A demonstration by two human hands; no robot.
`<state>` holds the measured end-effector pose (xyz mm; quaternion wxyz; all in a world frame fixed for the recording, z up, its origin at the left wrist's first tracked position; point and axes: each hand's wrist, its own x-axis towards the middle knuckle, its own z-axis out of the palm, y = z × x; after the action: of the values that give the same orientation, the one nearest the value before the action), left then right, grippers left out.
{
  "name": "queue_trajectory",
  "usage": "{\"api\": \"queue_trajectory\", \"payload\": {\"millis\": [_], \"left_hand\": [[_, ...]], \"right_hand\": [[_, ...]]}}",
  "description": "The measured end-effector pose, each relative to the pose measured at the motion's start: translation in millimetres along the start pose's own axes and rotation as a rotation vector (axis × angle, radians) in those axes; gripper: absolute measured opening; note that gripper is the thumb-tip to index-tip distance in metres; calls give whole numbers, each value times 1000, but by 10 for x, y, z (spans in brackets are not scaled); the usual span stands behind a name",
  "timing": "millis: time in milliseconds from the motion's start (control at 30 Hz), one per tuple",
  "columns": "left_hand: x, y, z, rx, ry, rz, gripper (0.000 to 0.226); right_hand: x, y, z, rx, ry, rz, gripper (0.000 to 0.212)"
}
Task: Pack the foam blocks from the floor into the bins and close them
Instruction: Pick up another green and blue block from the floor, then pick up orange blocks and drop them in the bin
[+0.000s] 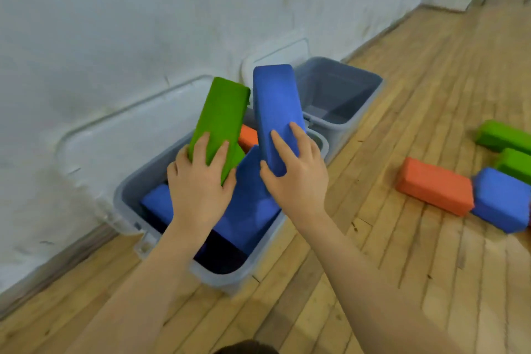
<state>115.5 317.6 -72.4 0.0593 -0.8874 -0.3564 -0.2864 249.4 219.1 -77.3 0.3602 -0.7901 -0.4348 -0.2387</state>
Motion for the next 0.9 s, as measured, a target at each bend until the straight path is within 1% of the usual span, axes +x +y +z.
{"api": "queue_trajectory", "payload": {"millis": [67,133,200,267,333,400,467,533,600,733,800,900], "left_hand": [[14,-148,117,45,-93,18,44],[0,-258,197,40,-178,1,41],[-84,-335,259,5,-239,-54,43],[-208,-362,287,-68,-273,-117,49],[-274,-350,312,-97,-257,-131,50],[-239,-297,311,-121,-248,-160,52],[-151,-215,284,-163,-178,-191,57],[-58,-97,206,-213,-93,-204,56],[8,44,133,-273,-40,-165,55],[90,424,94,-272,30,-31,44],[113,674,99,-289,24,64,41],[91,1156,192,-354,-53,217,38]], "right_hand": [[-11,-13,159,-41,-31,-32,44],[-34,-28,256,-34,-87,-54,46],[-73,-53,317,26,-142,-65,49],[-115,-67,353,106,-222,-12,55],[-118,-86,367,165,-262,66,61],[-55,-123,391,108,-254,33,58],[87,-160,389,62,-294,8,53],[198,-140,307,200,-375,84,48],[212,-17,210,310,-401,139,48],[28,330,-10,293,-442,161,46],[-52,515,-197,226,-453,160,41],[-171,892,-624,110,-430,243,37]]}}
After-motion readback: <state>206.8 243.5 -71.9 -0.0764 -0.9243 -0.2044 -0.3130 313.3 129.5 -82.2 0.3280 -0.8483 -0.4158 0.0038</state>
